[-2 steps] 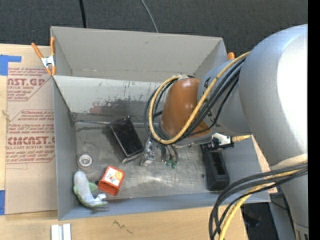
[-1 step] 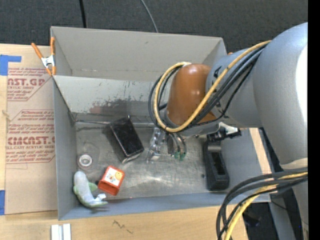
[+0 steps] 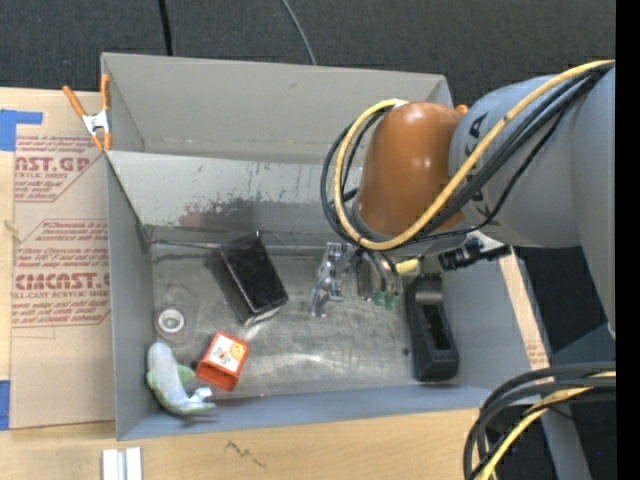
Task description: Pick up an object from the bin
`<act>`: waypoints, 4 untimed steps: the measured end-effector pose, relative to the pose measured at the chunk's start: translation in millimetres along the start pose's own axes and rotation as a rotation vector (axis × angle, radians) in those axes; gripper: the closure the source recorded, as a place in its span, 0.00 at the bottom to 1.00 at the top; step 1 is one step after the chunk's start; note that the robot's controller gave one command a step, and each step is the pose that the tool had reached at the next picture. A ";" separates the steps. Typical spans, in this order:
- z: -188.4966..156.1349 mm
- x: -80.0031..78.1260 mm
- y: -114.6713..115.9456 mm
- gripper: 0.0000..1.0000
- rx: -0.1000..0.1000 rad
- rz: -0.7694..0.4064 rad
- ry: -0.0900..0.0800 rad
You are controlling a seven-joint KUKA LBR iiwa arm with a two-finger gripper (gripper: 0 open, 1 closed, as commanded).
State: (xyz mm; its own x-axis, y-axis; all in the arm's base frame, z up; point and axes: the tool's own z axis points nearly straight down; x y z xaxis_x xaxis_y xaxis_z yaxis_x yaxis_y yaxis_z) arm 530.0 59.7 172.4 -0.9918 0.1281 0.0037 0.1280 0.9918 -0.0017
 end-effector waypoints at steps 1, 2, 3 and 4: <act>5.6 -16.3 52.4 1.00 -0.002 -0.100 -0.013; 12.9 -12.7 76.7 1.00 -0.005 -0.105 -0.001; 7.7 -2.8 90.3 1.00 0.001 -0.046 -0.007; 1.8 -11.3 117.1 1.00 -0.007 0.026 -0.004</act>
Offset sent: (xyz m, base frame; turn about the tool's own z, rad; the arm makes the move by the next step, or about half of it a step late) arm 0.0245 0.0149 0.0212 0.1071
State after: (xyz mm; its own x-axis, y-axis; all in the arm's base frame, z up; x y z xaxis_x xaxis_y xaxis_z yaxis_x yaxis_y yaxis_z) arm 556.2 174.4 170.4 -0.9881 0.1537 -0.0004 0.1537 0.9881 0.0049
